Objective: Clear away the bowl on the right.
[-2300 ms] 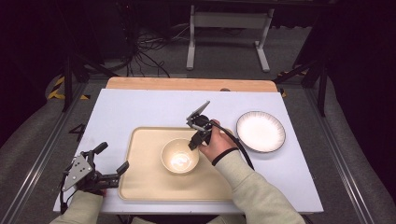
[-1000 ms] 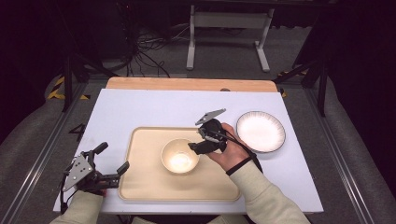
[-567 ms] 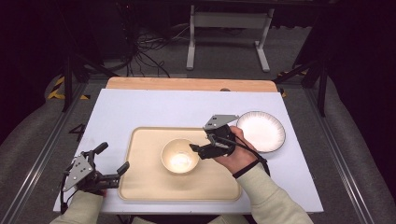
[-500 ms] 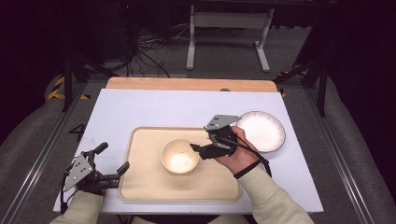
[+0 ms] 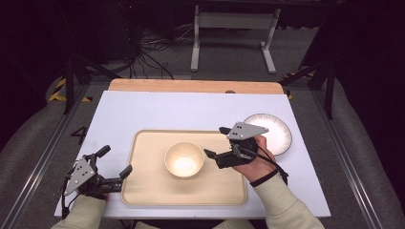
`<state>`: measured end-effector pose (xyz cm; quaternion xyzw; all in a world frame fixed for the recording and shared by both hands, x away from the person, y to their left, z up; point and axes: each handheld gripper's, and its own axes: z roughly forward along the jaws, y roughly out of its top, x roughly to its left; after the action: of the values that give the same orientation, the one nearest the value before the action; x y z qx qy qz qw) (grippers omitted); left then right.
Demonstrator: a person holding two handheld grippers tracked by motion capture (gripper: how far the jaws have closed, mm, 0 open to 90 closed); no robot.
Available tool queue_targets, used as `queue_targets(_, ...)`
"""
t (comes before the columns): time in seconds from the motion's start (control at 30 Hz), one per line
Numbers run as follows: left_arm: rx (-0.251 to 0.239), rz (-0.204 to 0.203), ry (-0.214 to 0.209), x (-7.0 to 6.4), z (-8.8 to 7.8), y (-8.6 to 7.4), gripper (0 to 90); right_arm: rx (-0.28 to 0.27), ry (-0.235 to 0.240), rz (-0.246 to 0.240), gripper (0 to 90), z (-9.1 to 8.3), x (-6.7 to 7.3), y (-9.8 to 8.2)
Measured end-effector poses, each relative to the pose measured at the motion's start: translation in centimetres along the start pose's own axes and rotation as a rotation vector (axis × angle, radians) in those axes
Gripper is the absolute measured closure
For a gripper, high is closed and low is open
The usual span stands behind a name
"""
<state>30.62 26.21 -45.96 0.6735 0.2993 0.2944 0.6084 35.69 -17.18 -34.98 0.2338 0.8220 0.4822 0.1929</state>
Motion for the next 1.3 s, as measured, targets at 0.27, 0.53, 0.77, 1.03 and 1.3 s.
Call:
queue_targets(0.27,0.000,-0.002,0.001,0.0,0.0,0.0,0.1,-0.066,-0.021,0.001,8.1,-2.1,-0.9,-0.9)
queue_targets(0.53,0.001,-0.001,0.003,0.0,0.0,0.0,0.1,-0.104,-0.058,0.016,4.4,-3.7,-1.6,-2.8)
queue_targets(0.77,0.002,-0.001,0.003,0.0,0.0,0.0,0.1,-0.151,-0.104,0.026,4.0,-4.8,-2.2,-4.6)
queue_targets(1.03,0.002,-0.001,0.003,0.0,0.0,0.0,0.1,-0.193,-0.130,0.059,3.5,-6.0,-2.7,-6.8)
queue_targets(1.3,0.002,0.000,0.002,0.0,0.0,0.0,0.1,-0.185,-0.178,0.069,3.5,-6.3,-3.1,-9.3)
